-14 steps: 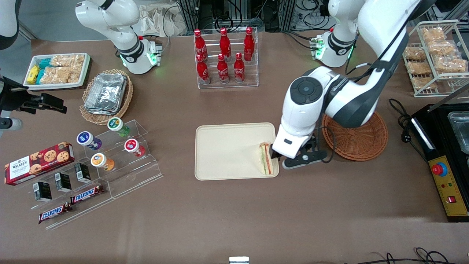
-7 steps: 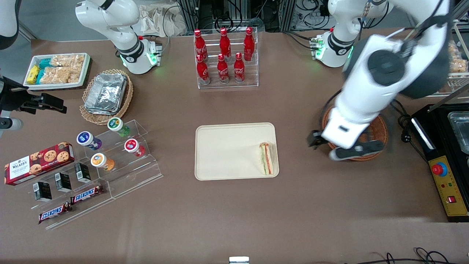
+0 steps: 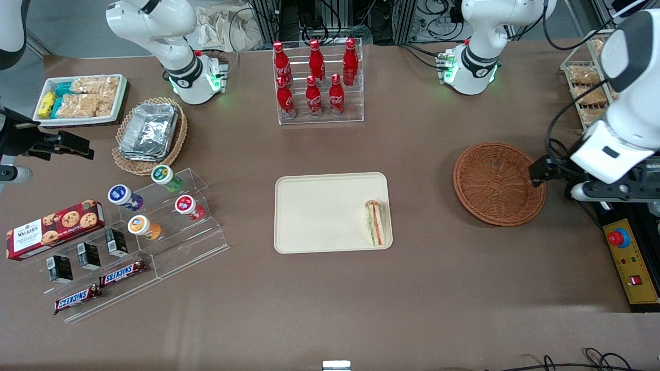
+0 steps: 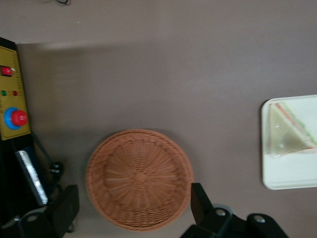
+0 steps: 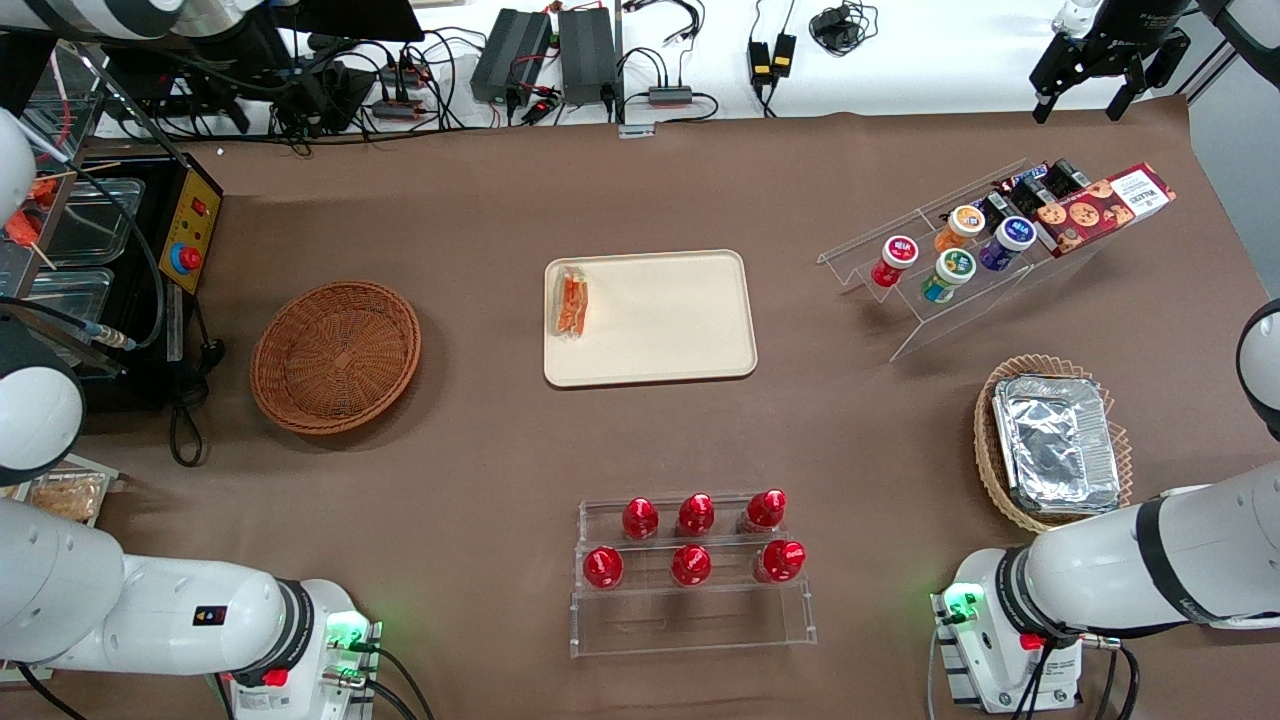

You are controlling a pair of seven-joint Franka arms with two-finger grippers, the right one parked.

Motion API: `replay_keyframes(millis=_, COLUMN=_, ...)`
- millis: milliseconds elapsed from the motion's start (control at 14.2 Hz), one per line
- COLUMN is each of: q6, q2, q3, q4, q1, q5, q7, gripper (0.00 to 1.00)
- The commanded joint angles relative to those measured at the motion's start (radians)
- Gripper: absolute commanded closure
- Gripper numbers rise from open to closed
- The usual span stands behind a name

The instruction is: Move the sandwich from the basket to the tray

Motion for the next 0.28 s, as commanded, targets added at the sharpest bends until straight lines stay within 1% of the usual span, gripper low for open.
replay_keyframes(millis=0, q6=-0.016, q2=0.007, q3=0.044, q4=0.024, q1=0.011, q5=-0.019, q7=0.054, gripper=0.00)
replay_keyframes(millis=212, q6=-0.020, q2=0.038, q3=0.037, q4=0.055, q1=0.010, q5=-0.017, q7=0.077, gripper=0.00)
